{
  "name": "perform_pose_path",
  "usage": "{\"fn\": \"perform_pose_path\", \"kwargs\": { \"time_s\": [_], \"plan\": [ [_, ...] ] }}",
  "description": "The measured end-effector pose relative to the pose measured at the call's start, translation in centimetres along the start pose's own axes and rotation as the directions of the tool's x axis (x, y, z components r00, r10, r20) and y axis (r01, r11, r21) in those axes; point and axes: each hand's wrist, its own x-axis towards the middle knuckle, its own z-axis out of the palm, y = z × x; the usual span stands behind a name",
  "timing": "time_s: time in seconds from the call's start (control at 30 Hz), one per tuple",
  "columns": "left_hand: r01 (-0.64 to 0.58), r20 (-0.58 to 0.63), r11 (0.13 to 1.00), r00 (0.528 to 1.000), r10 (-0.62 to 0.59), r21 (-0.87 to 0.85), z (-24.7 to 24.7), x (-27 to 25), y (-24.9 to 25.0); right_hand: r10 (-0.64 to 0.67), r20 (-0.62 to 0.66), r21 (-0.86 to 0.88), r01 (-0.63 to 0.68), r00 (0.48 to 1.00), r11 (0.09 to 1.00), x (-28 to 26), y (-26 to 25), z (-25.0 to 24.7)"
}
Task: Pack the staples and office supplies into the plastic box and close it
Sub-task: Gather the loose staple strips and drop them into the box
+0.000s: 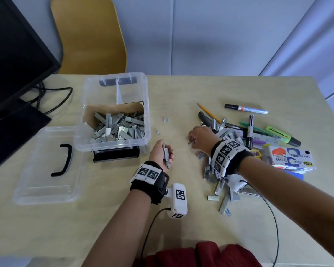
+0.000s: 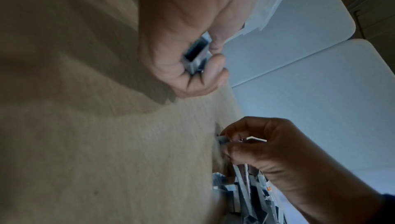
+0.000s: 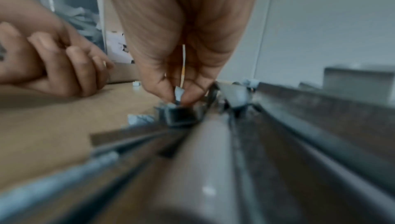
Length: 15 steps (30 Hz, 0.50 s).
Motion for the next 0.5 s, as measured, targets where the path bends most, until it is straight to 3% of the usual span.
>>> {"fn": "perform_pose_path", "kwargs": {
  "time_s": [0.1,0.2,0.27,0.4,0.5],
  "plan": [
    [-0.023,0.009,1.0,1.0,0.023,0.0,0.3,-0.1,-0.3,0.009,-0.104,0.23,0.015,0.995,0.973,-1.1,-1.6,-0.8],
    [-0.043,0.031,0.998,0.999,0.044,-0.042,1.1,-0.3,-0.5,-0.096,-0.12,0.334,0.131,0.988,0.934,-2.2,-3.8,-1.2],
    [-0.078,0.026,0.995,0.997,0.079,-0.06,1.3,-0.3,-0.6,-0.14,-0.119,0.34,0.173,0.983,0.924,-1.9,-4.6,-1.5],
    [-0.069,-0.006,0.996,0.998,0.069,-0.056,-0.1,0.2,-0.4,-0.075,-0.19,0.306,0.132,0.979,0.943,1.2,-4.5,-2.6],
    [-0.057,-0.013,0.997,0.998,0.056,-0.061,-1.7,0.2,-0.3,-0.124,-0.075,0.156,0.135,0.989,0.979,4.1,-4.9,-2.2]
  ]
}}
